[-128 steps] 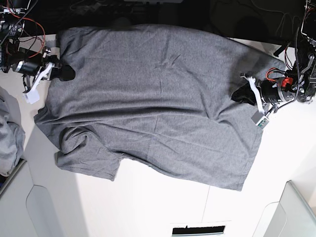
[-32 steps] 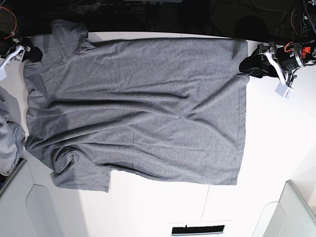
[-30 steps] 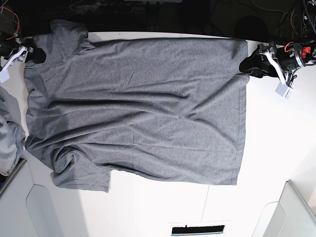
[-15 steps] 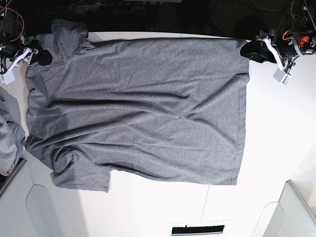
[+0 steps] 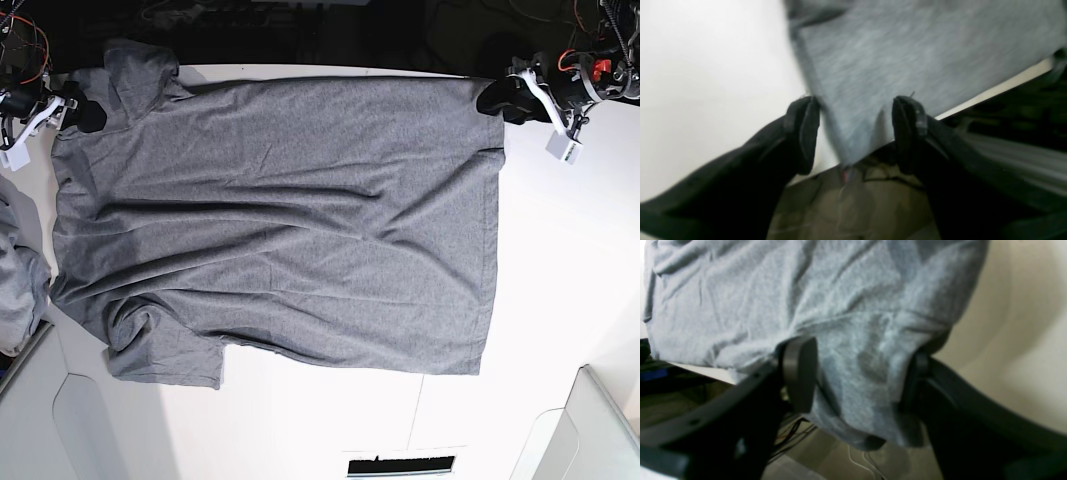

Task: Layout the t-shirt on the table in an organized manner, then fold the t-shirt properly
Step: 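Grasp the shirt's side edge corners with both grippers, then lift the grasped edge and fold it over the shirt body with both grippers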

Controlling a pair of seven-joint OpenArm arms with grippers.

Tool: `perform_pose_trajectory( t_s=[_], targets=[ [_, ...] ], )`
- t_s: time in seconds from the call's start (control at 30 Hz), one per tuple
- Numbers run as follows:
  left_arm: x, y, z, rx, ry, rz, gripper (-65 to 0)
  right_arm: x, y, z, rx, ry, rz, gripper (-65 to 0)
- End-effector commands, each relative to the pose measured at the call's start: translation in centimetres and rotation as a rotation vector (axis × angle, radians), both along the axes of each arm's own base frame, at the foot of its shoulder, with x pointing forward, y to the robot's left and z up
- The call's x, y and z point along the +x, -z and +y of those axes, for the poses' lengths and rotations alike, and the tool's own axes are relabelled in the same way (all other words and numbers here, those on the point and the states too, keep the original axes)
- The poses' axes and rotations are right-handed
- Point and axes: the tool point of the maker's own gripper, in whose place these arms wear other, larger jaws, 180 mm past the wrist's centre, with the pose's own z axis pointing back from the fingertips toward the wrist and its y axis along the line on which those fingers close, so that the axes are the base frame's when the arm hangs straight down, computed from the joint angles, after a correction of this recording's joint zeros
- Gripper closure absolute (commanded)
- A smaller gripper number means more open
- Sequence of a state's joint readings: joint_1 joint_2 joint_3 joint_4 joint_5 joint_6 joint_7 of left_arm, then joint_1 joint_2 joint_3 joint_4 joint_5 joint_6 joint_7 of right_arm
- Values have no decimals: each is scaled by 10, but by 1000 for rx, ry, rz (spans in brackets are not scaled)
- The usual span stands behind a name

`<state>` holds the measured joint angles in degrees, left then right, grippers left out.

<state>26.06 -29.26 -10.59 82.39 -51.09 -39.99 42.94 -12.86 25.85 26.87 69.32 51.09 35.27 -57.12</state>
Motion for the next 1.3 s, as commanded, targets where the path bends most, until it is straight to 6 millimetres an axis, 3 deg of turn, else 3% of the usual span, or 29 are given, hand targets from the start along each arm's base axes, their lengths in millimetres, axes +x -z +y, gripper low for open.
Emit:
perform_pose_trajectory(
  t_s=[0.0,0.17,0.23,0.33,0.4,0.53,0.67,0.8,0.9,1.1,1.27],
  targets=[
    [-8,2,4,23,19,26,-376,-19,7,-2,-21,-40,83,-366],
    [-10,4,1,17,18,32,-375,-19,2,6,35,-35,84,-364],
    [-7,2,1,13,12,20,-330,-18,1,7,43,-33,81,-348],
    [-5,1,1,11,4,5,-108,-20,2,8,44,-38,91,-147],
    [-2,0,1,8,-3,-9,-11,-20,2,8,44,-37,90,0],
    [8,-8,8,7,-17,-53,0,-20,1,7,43,-34,93,0],
    [21,-28,20,-45,-50,-86,0,-22,-7,6,87,-25,94,0],
    [21,-37,27,-49,-28,-61,0,-34,-15,8,148,-18,96,0],
    [20,-40,23,-39,13,-50,0,-48,-20,13,175,-19,101,0],
    [36,-67,2,-101,48,-130,0,-69,-34,26,169,-100,99,0],
    [43,-83,-7,-99,92,-179,0,-61,-57,32,112,-181,28,0]
  ],
)
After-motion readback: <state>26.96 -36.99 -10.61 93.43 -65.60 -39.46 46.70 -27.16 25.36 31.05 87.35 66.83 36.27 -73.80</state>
